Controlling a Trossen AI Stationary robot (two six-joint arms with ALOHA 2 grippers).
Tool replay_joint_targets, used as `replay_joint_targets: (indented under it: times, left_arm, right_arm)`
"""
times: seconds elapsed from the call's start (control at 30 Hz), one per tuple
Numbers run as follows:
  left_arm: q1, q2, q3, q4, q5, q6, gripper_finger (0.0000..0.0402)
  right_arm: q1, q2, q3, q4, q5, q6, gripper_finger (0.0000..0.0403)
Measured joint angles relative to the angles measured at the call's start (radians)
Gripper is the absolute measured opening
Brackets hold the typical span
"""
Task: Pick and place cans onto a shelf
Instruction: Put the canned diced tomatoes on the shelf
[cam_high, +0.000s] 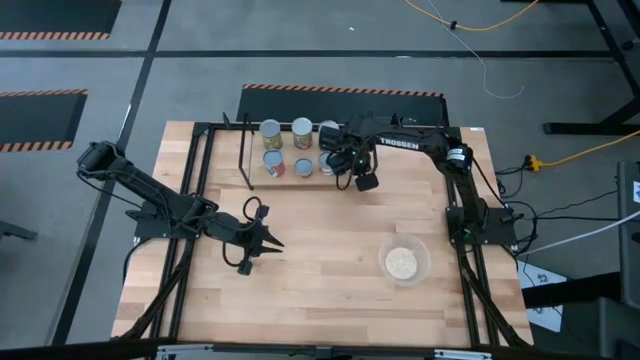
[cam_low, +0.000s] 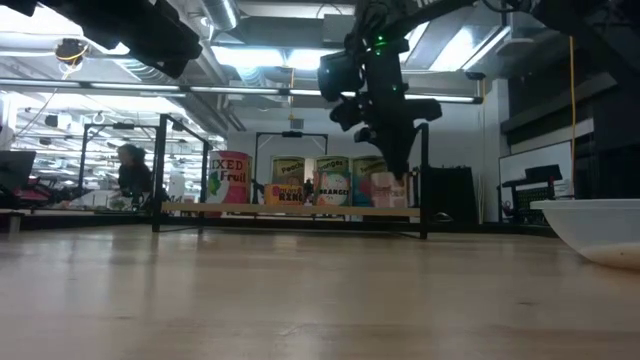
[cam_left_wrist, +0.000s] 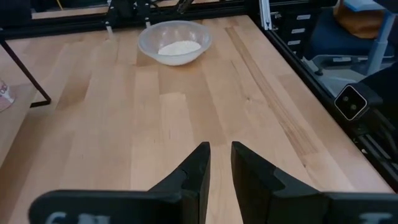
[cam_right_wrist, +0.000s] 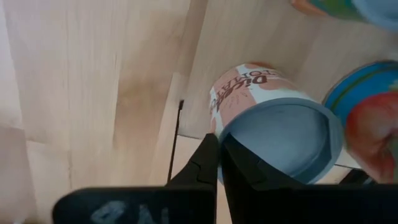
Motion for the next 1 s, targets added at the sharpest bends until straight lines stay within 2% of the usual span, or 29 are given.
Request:
replay_joint_targets:
  times: [0.6,1.0]
  left_arm:
    - [0.000,0.000,0.000,0.000,0.000,0.000,0.0059]
    - [0.000,0.000,0.000,0.000,0.000,0.007,0.0059]
  right_arm:
    - [0.000,0.001,-0.002,0.029,0.004,-0.011,0.0012]
    - [0.000,0.002,-0.002,0.051,0.004,-0.180,0.0013]
